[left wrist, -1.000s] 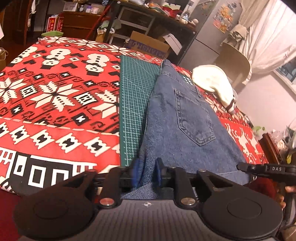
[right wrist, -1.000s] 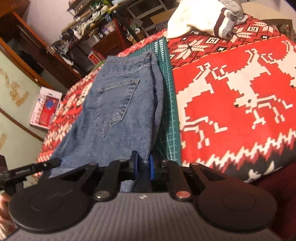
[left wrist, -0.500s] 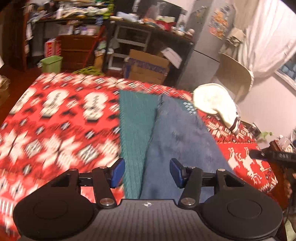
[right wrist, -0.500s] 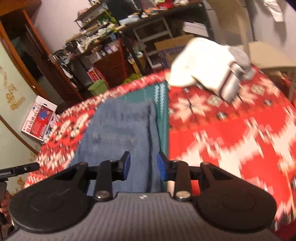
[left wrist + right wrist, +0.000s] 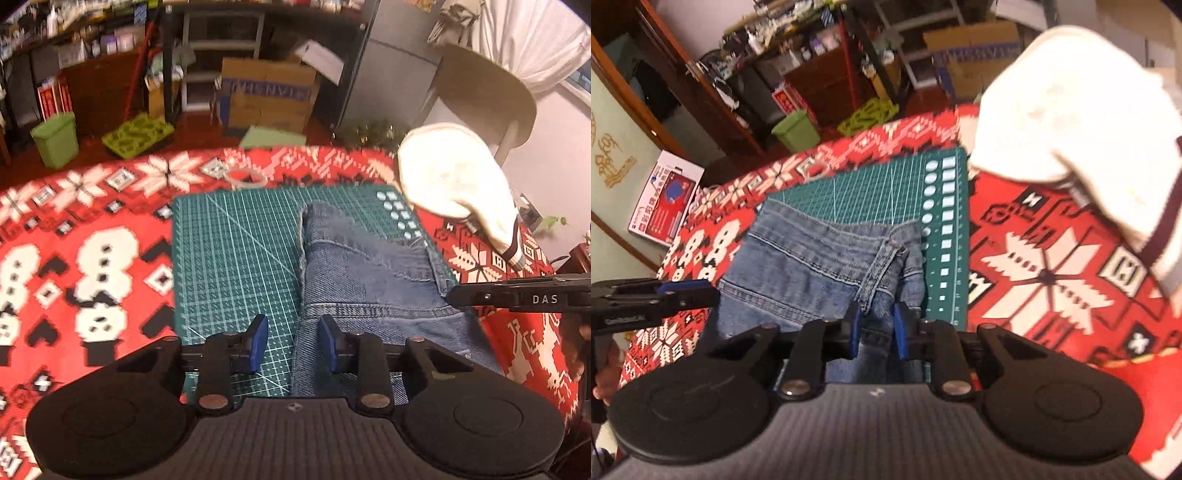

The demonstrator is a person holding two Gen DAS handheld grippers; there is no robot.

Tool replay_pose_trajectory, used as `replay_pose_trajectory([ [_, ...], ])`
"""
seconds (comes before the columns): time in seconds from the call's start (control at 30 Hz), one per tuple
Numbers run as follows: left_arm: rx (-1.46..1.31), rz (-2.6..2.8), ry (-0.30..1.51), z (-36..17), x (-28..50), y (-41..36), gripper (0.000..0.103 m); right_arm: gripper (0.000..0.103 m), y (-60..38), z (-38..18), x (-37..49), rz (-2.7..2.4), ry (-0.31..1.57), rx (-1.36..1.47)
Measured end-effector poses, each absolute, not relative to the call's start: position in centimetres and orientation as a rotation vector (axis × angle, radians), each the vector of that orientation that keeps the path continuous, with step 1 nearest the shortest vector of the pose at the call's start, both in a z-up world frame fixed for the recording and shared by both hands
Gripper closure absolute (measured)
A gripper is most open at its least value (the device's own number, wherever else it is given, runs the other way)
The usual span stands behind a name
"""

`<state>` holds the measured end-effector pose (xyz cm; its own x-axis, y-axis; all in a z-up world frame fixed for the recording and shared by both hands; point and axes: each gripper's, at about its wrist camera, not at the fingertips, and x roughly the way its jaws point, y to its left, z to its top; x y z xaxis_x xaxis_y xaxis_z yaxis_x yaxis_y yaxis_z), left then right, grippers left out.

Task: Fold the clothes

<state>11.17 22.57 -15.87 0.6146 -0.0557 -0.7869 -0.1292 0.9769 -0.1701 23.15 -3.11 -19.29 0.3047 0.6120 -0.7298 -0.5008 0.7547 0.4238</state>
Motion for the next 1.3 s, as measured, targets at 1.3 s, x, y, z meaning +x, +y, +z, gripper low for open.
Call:
replay_pose_trajectory([
  [1.3, -0.251, -0.008, 0.851, -14.5, 7.2, 21.2, 0.052, 0.066, -4.5, -16.1, 20.8, 0.647, 0.891, 0.089],
])
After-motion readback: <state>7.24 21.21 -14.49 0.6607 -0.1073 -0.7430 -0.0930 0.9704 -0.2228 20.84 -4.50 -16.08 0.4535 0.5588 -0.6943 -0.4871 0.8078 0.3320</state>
